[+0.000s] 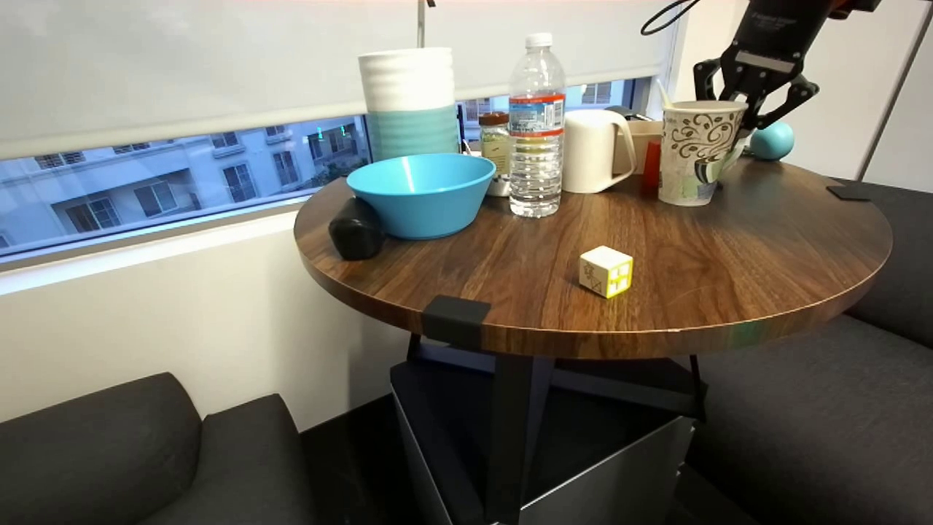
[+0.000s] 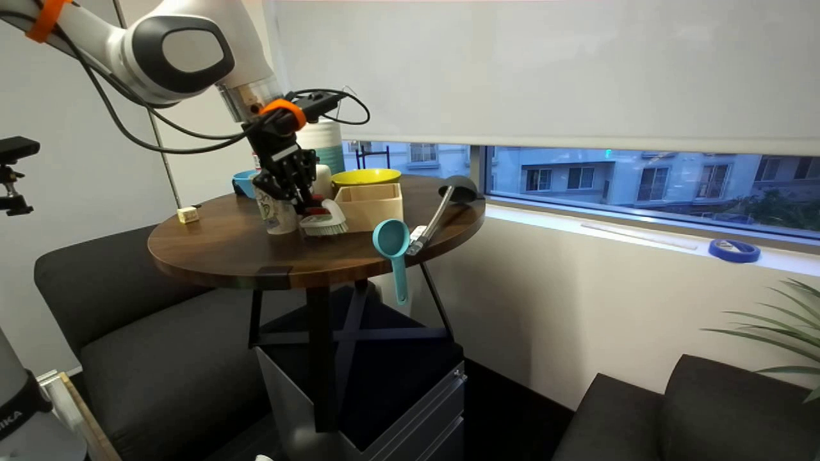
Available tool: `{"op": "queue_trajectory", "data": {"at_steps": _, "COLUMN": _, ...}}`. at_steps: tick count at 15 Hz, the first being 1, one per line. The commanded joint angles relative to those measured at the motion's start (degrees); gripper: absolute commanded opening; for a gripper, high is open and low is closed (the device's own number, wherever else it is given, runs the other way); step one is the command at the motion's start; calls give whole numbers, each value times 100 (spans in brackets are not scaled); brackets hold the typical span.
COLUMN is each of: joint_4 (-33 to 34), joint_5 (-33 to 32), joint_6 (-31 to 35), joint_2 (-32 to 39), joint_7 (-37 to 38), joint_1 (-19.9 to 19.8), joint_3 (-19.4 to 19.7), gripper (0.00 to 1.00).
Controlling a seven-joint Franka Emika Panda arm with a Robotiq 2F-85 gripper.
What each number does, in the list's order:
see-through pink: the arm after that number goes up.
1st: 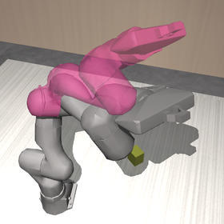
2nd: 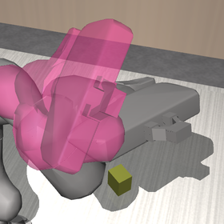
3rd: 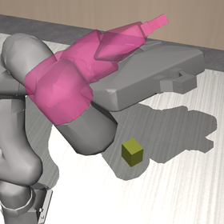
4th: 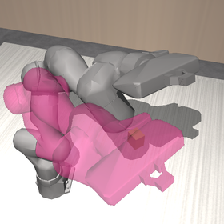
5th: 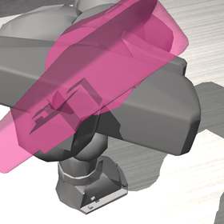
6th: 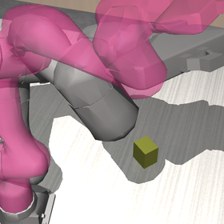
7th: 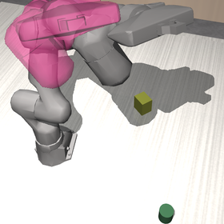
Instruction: Pick up the brush and sweep the small blue and orange things off of the table
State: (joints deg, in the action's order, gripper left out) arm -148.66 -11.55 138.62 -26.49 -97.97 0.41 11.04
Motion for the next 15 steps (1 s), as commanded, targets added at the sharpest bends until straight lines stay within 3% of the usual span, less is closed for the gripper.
{"op": "queue_trajectory", "data": {"at_steps": 1, "joint_4": -89, "joint_5": -67, "joint_6": 103, "joint_2": 8, "joint_7": -157, "joint_1": -60, "joint_3": 10, "gripper": 6}}
{"op": "queue_trajectory", "data": {"at_steps": 8, "joint_4": -71, "joint_5": 275, "joint_6": -609, "joint_2": -135, "joint_7": -741, "joint_1": 117, "joint_3": 151, "gripper": 6}}
{"op": "queue_trajectory", "data": {"at_steps": 15, "joint_4": 157, "joint_5": 312, "joint_6": -1919, "joint_2": -353, "joint_7": -1029, "joint_1": 54, "joint_3": 67, "gripper": 6}}
